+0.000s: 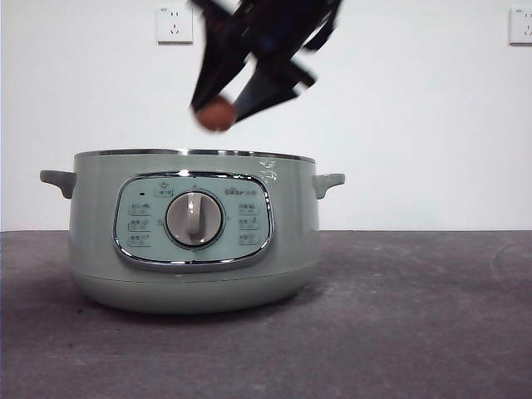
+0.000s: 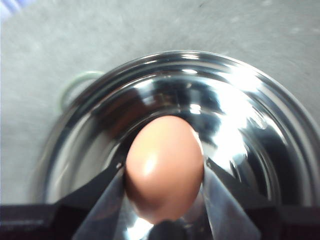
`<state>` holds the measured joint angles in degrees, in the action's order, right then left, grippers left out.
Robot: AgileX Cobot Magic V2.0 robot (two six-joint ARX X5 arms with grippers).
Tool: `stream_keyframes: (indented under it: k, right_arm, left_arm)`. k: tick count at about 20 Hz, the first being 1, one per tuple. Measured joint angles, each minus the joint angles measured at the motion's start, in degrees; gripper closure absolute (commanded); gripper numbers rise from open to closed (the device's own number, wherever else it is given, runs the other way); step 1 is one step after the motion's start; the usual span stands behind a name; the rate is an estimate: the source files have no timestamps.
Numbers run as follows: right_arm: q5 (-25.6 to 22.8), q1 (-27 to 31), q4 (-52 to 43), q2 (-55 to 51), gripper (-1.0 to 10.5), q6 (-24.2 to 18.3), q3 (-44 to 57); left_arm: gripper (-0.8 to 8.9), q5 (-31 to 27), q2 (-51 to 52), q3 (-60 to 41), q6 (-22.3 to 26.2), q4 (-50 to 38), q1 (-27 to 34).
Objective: Pick up the egg,open the lid,put the egg in the pot,close the lid
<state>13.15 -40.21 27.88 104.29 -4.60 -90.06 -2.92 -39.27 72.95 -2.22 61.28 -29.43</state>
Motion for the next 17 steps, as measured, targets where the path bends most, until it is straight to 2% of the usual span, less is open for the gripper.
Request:
stream_keyframes:
  k: [7, 17]
  right_arm:
    - [-3.7, -1.1, -1.6, 10.4, 9.6, -4.8, -1.3]
    - [-4.8, -1.4, 0.0, 13.2, 9.6, -6.4, -1.6]
  left_arm:
    - [8.22, 0.0, -0.2, 0.0, -0.4, 0.4, 0.0]
    - [8.22, 0.0, -0.2, -0.1, -0.4, 0.4, 0.0]
